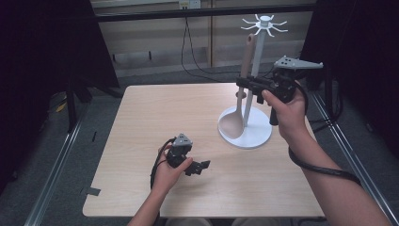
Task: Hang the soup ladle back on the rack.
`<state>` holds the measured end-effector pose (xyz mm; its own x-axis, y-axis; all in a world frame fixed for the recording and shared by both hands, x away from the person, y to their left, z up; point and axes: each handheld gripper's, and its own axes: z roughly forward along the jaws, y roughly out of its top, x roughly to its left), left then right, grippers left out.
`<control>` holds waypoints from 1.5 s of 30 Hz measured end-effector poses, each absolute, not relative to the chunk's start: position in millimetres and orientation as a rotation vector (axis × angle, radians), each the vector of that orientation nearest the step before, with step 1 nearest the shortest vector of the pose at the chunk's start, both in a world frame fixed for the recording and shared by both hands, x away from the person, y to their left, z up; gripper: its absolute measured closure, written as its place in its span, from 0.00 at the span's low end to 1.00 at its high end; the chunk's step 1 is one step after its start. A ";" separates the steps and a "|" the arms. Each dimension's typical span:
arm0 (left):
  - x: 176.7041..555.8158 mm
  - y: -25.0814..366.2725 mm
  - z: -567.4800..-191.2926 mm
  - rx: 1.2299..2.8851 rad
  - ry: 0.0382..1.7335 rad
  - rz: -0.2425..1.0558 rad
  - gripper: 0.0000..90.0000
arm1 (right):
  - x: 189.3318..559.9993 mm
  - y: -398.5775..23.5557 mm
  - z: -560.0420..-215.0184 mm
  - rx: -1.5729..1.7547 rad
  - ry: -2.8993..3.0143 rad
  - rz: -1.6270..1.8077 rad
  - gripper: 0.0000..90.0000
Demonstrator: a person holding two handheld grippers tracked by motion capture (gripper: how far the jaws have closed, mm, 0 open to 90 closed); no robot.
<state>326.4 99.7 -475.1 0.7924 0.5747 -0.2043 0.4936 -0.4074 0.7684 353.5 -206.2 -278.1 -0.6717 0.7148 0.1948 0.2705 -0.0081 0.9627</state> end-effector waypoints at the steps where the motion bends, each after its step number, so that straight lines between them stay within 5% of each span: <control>1: 326.6 100.0 -475.2 2.080 0.790 0.114 0.02 | 354.1 -206.3 -277.4 1.019 1.922 1.719 0.87; 45: 326.9 101.7 -474.4 2.082 0.783 0.114 0.02 | 371.3 -220.0 -282.3 1.077 1.889 1.697 0.86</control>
